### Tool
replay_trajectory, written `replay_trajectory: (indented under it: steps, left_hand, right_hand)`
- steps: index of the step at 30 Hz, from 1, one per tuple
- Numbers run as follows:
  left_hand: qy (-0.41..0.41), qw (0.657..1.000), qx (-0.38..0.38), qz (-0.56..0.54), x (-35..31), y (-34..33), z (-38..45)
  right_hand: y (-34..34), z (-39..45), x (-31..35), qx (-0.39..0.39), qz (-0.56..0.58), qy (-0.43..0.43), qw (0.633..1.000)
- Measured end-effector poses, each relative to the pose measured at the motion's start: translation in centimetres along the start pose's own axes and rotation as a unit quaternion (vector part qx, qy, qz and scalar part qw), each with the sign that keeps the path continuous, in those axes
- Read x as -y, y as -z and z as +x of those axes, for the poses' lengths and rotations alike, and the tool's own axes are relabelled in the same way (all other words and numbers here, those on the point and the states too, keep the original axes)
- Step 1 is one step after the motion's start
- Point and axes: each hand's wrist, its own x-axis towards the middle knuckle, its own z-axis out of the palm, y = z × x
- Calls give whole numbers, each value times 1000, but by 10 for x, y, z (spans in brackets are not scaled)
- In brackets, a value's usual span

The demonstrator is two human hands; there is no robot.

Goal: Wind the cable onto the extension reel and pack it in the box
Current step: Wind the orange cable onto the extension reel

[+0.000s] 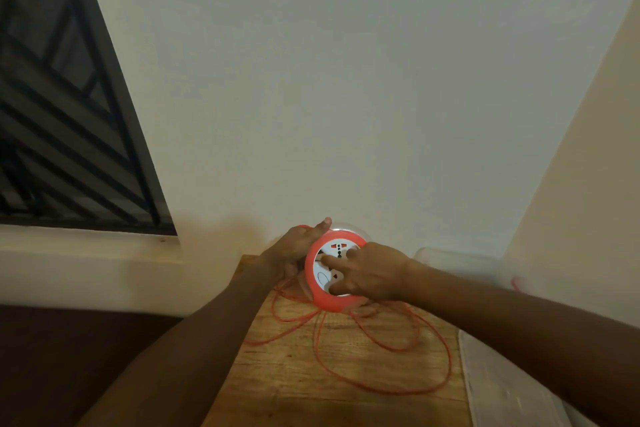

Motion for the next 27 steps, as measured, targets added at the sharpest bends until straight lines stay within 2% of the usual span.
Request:
replay_trajectory:
  steps: [9,14,17,19,22,24,27]
  left_hand:
    - [34,994,75,69,-2,4,-8]
    - [26,995,76,59,-4,-1,-10]
    - [11,993,72,88,-4,-5,-9]
    - [9,992,70,100,-2,-6,-9]
    - [9,995,64,80,3,-7,-12]
    - [2,999,42,28,8,-7,-12]
    - [-26,999,-9,-29,15,-11,-11]
  right_hand:
    - [19,3,-10,82,-57,94,991]
    - [16,12,7,111,-122,76,983]
    - [13,20,18,134,-145,65,978]
    - [14,18,17,115,-131,68,982]
    - [3,10,11,46,-136,73,987]
    - [-2,9,11,45,-70,12,996]
    - [-11,12,17,32,80,-149,985]
